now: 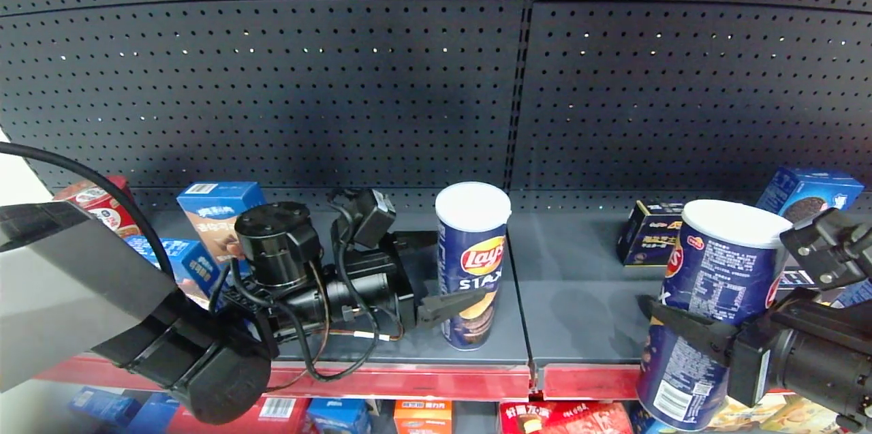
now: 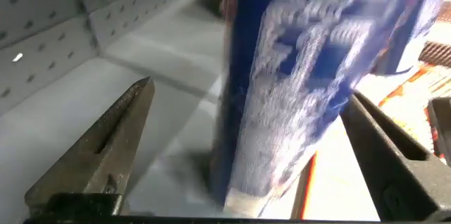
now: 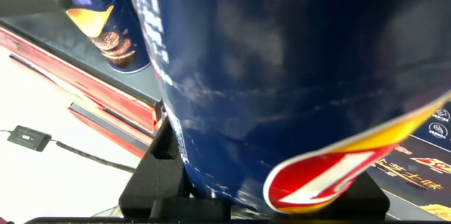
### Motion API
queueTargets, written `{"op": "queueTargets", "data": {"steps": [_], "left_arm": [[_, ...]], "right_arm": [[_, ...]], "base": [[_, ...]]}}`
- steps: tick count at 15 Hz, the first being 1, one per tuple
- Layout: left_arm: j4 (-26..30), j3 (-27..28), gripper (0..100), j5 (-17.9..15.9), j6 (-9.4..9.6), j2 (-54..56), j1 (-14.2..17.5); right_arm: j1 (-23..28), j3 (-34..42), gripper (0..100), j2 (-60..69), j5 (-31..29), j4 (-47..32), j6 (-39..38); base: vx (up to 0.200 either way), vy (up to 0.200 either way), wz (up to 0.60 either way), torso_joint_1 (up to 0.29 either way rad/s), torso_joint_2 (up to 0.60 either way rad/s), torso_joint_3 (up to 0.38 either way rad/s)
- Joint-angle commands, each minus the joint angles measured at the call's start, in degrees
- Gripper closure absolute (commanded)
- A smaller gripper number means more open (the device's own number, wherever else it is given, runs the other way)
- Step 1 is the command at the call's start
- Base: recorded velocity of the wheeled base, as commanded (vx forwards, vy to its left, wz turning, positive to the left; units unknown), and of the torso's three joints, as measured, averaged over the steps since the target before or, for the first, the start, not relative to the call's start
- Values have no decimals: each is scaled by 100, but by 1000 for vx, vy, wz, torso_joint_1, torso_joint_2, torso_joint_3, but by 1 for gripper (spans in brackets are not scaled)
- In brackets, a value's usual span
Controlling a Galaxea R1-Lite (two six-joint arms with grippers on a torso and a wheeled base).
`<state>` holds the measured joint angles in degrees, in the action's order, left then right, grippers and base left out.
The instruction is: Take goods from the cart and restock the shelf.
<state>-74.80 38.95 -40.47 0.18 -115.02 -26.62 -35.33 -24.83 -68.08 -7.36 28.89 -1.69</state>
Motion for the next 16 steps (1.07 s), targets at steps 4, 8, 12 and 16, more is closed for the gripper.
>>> {"op": "queueTargets", "data": {"steps": [4, 8, 12, 16], "left_arm": [[-26, -467, 0, 4, 175, 138, 509], [-87, -476, 0, 4, 166, 190, 711], [-87, -520, 0, 31, 166, 261, 650], [-87, -573, 0, 39, 166, 269, 404]], "right_arm": [[0, 5, 100, 14, 7, 2, -6], [0, 5, 100, -12, 60, 2, -6], [8, 5, 100, -12, 95, 2, -6], [8, -4, 100, -3, 86, 2, -6]], "base": [[0, 0, 0, 0, 0, 0], [0, 0, 0, 0, 0, 0], [0, 0, 0, 0, 0, 0], [0, 0, 0, 0, 0, 0]]}}
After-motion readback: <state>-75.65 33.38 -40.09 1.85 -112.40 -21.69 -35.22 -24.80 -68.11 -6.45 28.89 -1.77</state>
